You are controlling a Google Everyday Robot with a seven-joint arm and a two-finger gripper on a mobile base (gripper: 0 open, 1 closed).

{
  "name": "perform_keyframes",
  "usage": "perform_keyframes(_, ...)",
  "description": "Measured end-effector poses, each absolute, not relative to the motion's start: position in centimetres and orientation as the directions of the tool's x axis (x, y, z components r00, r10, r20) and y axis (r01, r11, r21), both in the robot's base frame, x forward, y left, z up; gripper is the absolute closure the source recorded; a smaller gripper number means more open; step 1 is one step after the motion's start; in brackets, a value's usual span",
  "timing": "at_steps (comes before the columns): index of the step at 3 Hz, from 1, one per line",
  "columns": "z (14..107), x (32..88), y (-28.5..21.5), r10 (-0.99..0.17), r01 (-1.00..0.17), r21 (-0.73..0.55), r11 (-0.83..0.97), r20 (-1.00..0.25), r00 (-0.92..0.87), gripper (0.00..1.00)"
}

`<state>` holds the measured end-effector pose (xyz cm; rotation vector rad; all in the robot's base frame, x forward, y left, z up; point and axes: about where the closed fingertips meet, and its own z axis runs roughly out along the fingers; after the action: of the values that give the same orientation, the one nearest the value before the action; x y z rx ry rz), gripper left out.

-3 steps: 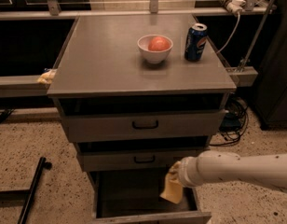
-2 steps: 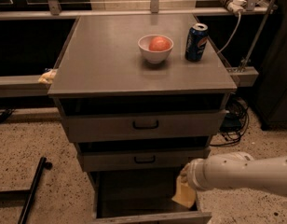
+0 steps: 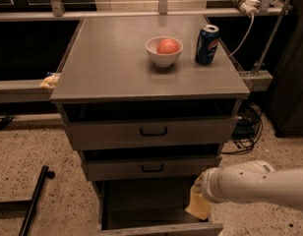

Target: Pick sponge from bottom drawer and place on counter

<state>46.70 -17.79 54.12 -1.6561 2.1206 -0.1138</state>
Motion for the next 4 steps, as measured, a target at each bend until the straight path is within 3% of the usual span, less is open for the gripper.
perform_keyframes(1,54.4,46.9,-17.0,-0.927,-0.902,-0.323,0.287,-0.331,-0.177,1.00)
perform_keyframes(3,53.2,47.2,-10.4,-0.760,-0.950,-0.046,0.310,-0.612,-0.219,1.00)
perform_keyframes(4,57.2,48.7,-16.8,-0.633,-0.916,-0.023,0.400,-0.730,-0.258,1.00)
